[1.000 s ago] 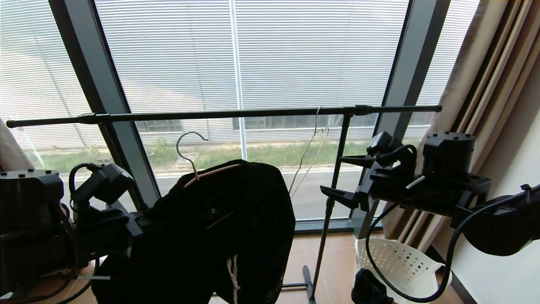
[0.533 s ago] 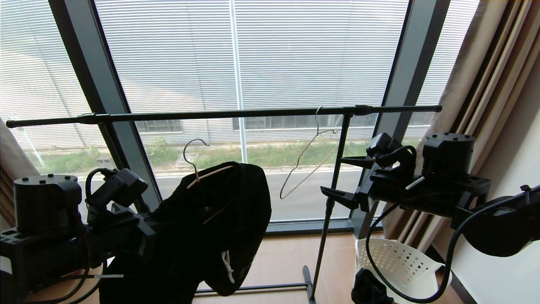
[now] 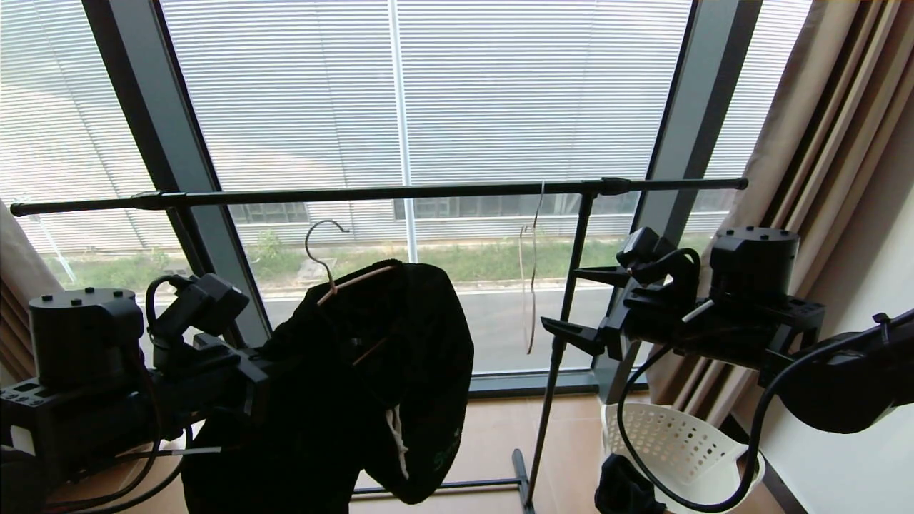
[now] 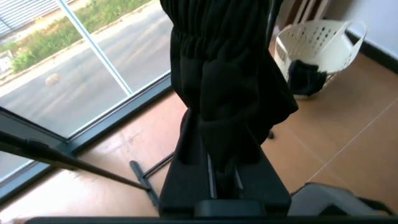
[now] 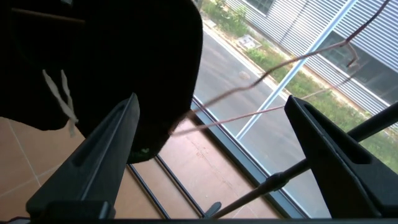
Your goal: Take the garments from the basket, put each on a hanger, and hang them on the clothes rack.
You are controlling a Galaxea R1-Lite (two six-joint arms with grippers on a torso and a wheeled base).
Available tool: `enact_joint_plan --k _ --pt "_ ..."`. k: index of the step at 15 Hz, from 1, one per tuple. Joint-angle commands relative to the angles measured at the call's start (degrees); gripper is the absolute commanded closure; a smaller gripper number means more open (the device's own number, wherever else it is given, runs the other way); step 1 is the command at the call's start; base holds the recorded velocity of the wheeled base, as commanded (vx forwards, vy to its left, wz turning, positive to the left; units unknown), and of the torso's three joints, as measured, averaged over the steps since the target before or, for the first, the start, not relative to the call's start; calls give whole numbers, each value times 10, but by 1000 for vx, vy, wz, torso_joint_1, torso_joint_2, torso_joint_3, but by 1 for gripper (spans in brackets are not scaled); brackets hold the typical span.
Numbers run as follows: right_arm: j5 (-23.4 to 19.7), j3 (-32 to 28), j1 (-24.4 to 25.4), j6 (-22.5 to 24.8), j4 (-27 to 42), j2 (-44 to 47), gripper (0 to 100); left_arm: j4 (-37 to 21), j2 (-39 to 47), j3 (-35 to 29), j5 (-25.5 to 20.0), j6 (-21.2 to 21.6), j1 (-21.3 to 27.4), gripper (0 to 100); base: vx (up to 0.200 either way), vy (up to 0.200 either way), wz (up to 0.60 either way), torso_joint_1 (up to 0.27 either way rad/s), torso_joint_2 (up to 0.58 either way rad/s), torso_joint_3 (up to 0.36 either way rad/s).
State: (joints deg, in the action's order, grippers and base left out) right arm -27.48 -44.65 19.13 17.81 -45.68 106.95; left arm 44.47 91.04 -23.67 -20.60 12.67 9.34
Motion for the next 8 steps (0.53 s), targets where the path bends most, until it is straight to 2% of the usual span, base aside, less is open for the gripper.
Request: enact_joint_plan --k 1,4,7,8 --pt "0 -1 0 0 0 3 0 18 22 -1 2 -16 13 100 0 0 0 0 0 0" --pt "0 -1 0 0 0 3 0 67 37 4 7 -18 14 100 0 0 0 0 0 0" --pt "0 -1 0 0 0 3 0 72 43 4 7 -19 13 100 0 0 0 0 0 0" --pt "0 -1 0 0 0 2 0 72 43 5 6 -18 13 100 200 0 0 2 2 7"
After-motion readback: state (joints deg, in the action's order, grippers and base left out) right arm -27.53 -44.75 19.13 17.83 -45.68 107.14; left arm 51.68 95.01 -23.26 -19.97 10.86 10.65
